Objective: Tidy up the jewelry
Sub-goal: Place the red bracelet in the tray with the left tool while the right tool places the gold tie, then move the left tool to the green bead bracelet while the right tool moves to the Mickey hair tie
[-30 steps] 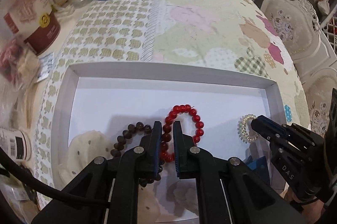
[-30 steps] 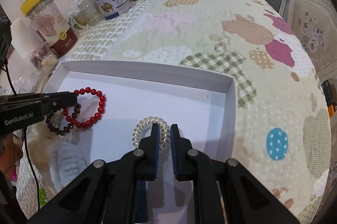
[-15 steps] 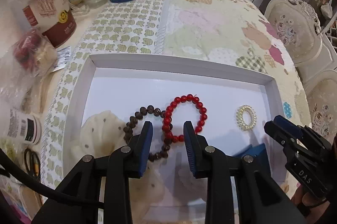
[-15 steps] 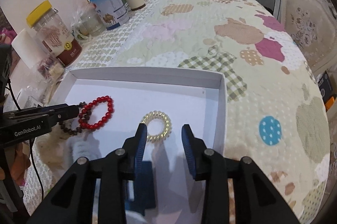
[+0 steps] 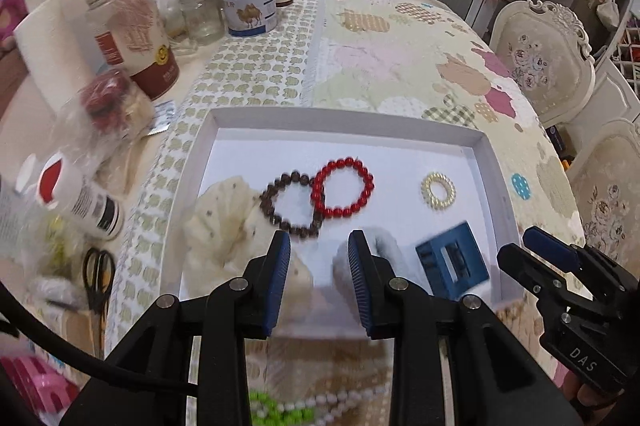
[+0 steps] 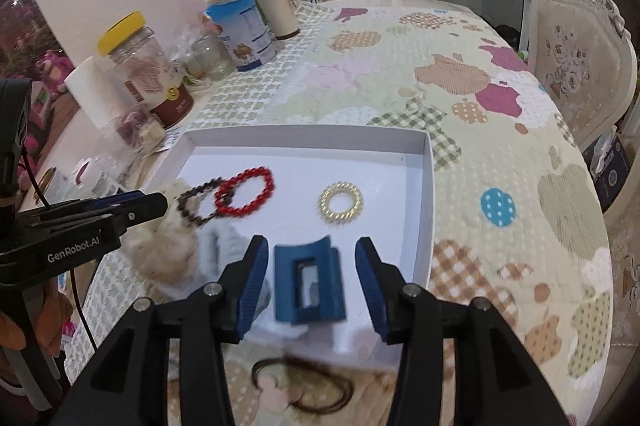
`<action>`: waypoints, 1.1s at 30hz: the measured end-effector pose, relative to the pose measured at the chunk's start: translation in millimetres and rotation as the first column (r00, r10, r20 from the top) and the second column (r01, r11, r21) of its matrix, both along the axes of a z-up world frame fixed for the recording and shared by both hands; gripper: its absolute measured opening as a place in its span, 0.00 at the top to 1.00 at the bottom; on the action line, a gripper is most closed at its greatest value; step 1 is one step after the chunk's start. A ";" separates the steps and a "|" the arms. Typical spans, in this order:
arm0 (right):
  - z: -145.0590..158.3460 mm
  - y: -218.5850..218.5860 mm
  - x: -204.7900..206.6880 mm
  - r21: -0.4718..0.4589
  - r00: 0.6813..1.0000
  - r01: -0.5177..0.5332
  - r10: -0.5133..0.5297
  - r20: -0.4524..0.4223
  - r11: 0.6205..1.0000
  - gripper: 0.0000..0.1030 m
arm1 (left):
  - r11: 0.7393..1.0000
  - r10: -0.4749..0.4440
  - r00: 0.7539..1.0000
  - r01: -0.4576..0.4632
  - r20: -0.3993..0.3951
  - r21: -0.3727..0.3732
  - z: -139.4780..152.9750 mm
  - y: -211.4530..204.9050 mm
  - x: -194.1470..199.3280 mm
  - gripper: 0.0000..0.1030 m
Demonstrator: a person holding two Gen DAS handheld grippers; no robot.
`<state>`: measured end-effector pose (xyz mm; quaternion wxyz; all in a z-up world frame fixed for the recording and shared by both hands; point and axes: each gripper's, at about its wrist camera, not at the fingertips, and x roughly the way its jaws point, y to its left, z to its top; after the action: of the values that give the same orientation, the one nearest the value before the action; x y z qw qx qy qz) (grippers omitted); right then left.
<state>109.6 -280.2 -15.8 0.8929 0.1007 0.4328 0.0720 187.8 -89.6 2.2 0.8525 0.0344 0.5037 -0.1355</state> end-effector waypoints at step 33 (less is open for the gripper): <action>11.9 37.1 -128.8 -0.040 0.994 -0.109 0.109 0.003 0.993 0.47 | 0.993 0.106 0.993 -0.108 0.044 0.041 2.7 45.8 -139.4 0.72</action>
<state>-19.2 -243.1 -3.9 0.8905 0.0589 0.4369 0.1123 48.5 -43.8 5.0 0.8680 0.0286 0.4895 -0.0780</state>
